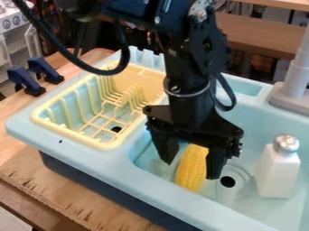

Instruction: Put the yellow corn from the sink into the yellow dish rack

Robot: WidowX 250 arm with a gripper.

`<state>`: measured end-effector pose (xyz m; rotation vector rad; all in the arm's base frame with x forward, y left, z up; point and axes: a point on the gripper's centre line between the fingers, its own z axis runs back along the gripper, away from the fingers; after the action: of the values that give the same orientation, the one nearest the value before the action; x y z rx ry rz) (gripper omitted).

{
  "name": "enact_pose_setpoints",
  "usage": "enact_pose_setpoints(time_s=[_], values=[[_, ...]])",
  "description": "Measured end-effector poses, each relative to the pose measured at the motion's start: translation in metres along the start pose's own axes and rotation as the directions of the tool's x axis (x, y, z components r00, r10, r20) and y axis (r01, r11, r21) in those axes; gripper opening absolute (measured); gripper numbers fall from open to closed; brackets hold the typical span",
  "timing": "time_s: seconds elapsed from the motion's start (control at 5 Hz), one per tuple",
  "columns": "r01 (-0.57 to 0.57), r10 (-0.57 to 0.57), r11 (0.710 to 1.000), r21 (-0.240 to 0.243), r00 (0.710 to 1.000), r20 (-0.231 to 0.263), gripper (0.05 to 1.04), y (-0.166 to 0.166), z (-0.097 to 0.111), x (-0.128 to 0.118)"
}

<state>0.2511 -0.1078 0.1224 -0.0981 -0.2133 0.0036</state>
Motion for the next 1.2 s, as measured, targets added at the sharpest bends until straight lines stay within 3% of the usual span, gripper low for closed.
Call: enact_pose_setpoints(time_s=[0.2, 0.4, 0.6, 0.8, 1.2], values=[[-0.010, 0.010, 1.000, -0.001, 0.999, -0.033, 1.002, 0.003, -0.016, 0.003], [-0.027, 0.027, 1.000, -0.001, 0.999, -0.047, 0.923, 0.006, -0.026, 0.007], [-0.046, 0.046, 0.999, -0.004, 0.998, -0.048, 0.734, 0.007, -0.029, 0.009], [-0.049, 0.049, 0.999, -0.003, 0.997, -0.056, 0.708, 0.003, -0.026, 0.005], [-0.059, 0.060, 0.998, -0.021, 0.995, 0.084, 0.708, -0.014, 0.032, 0.002]])
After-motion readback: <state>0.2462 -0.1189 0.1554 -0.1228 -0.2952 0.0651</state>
